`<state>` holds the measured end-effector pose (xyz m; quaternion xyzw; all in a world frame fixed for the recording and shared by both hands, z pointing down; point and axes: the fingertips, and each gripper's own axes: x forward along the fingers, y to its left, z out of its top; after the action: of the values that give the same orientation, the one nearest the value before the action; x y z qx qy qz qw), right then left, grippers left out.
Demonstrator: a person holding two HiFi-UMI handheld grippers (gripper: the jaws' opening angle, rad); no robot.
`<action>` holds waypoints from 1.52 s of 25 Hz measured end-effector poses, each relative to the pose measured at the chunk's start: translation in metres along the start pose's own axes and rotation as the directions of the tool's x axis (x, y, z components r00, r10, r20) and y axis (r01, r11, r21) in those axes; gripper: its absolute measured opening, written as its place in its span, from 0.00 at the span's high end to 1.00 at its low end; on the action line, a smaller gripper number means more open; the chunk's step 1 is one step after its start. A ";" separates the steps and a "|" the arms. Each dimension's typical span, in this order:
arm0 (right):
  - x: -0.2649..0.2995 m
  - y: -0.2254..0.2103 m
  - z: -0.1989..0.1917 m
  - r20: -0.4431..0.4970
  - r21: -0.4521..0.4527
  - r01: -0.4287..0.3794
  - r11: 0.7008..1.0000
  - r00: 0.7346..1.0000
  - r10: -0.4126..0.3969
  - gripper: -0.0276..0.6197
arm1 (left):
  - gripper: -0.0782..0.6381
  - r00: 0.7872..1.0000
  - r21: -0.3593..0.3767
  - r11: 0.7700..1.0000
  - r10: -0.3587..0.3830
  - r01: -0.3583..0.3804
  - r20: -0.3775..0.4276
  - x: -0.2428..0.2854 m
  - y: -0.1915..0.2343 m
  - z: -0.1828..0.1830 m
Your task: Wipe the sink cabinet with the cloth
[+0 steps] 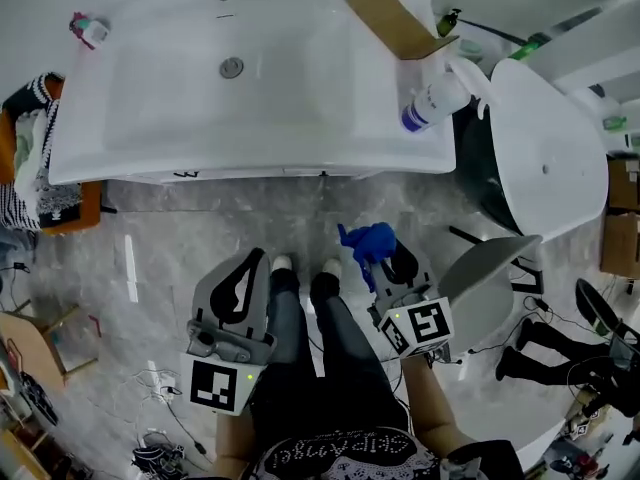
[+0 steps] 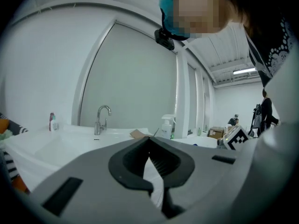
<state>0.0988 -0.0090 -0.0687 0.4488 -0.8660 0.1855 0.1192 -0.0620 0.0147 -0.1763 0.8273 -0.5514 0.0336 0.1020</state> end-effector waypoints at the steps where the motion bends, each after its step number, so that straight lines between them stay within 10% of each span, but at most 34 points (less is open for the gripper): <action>1: 0.011 -0.003 -0.006 0.008 0.005 0.003 1.000 1.000 -0.003 0.78 | 0.89 1.000 0.005 1.000 -0.010 0.010 0.001 0.005 0.000 -0.009; 14: 0.109 -0.031 -0.167 0.205 0.080 0.133 0.988 0.968 -0.147 0.78 | 0.89 0.996 0.054 0.995 -0.087 0.087 -0.014 0.060 0.051 -0.234; 23: 0.182 -0.066 -0.250 0.342 -0.059 0.147 0.987 0.932 -0.118 0.78 | 0.89 0.992 0.059 0.991 -0.119 0.117 0.034 0.132 0.070 -0.384; 38: 0.242 -0.099 -0.244 0.528 -0.057 0.176 0.983 0.841 -0.119 0.78 | 0.89 0.976 0.154 0.980 -0.147 0.122 0.160 0.192 0.098 -0.412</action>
<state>0.0522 -0.1336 0.2630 0.5408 -0.8370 0.0018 -0.0835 -0.0536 -0.1107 0.2715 0.8678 -0.4970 -0.0048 -0.0035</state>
